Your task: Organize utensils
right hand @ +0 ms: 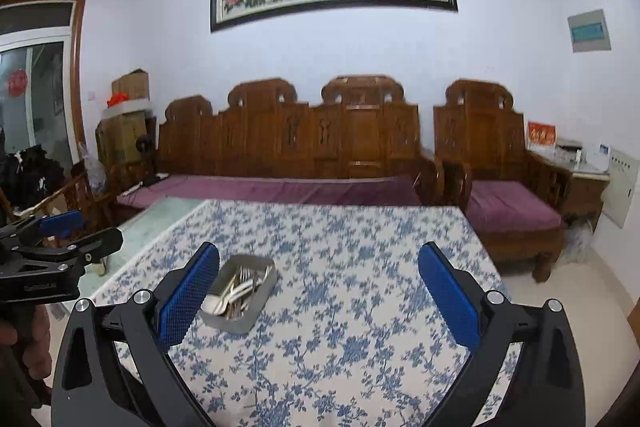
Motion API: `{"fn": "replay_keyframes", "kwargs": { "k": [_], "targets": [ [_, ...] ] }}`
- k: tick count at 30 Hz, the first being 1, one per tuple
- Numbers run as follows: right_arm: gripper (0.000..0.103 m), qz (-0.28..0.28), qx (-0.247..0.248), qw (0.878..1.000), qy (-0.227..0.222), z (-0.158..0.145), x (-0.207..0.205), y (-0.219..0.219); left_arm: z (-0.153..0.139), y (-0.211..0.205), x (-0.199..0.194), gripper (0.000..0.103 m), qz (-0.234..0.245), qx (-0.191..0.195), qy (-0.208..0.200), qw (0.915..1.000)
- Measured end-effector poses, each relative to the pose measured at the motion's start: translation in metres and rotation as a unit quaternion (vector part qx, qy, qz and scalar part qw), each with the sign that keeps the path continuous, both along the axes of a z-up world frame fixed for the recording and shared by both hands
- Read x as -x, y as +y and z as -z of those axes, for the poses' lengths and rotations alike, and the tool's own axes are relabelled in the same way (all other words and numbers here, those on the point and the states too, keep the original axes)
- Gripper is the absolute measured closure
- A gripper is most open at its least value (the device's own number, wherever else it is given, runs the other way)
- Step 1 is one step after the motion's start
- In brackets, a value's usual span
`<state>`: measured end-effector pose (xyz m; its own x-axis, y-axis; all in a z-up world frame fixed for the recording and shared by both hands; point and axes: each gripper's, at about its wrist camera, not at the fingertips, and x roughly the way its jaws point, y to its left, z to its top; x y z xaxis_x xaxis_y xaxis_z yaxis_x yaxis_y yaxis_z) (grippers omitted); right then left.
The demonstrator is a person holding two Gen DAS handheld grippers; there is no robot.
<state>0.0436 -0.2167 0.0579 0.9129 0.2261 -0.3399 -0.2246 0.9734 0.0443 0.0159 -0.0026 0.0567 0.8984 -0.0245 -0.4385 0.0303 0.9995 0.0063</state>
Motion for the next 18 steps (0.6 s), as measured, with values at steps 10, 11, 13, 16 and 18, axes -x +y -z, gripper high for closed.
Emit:
{"fn": "replay_keyframes", "kwargs": {
  "k": [10, 11, 13, 16, 18],
  "targets": [
    [0.003, 0.003, 0.001, 1.000, -0.017, -0.013, 0.015, -0.001, -0.015, -0.001, 0.017, 0.008, -0.005, 0.004, -0.029, 0.9996],
    [0.003, 0.004, 0.001, 1.000, -0.018, -0.013, 0.016, -0.001, -0.015, -0.001, 0.018, 0.008, -0.006, 0.004, -0.029, 0.9995],
    [0.003, 0.004, 0.002, 1.000, -0.018, -0.012, 0.016, 0.000, -0.014, -0.002, 0.018, 0.008, -0.008, 0.003, -0.030, 0.9995],
    [0.003, 0.006, 0.002, 1.000, -0.018, -0.012, 0.016, 0.000, -0.013, -0.002, 0.017, 0.008, -0.008, 0.004, -0.028, 0.9996],
    [0.003, 0.006, 0.001, 1.000, -0.017, -0.011, 0.015, 0.000, -0.013, -0.002, 0.017, 0.008, -0.008, 0.003, -0.027, 0.9996]
  ]
}}
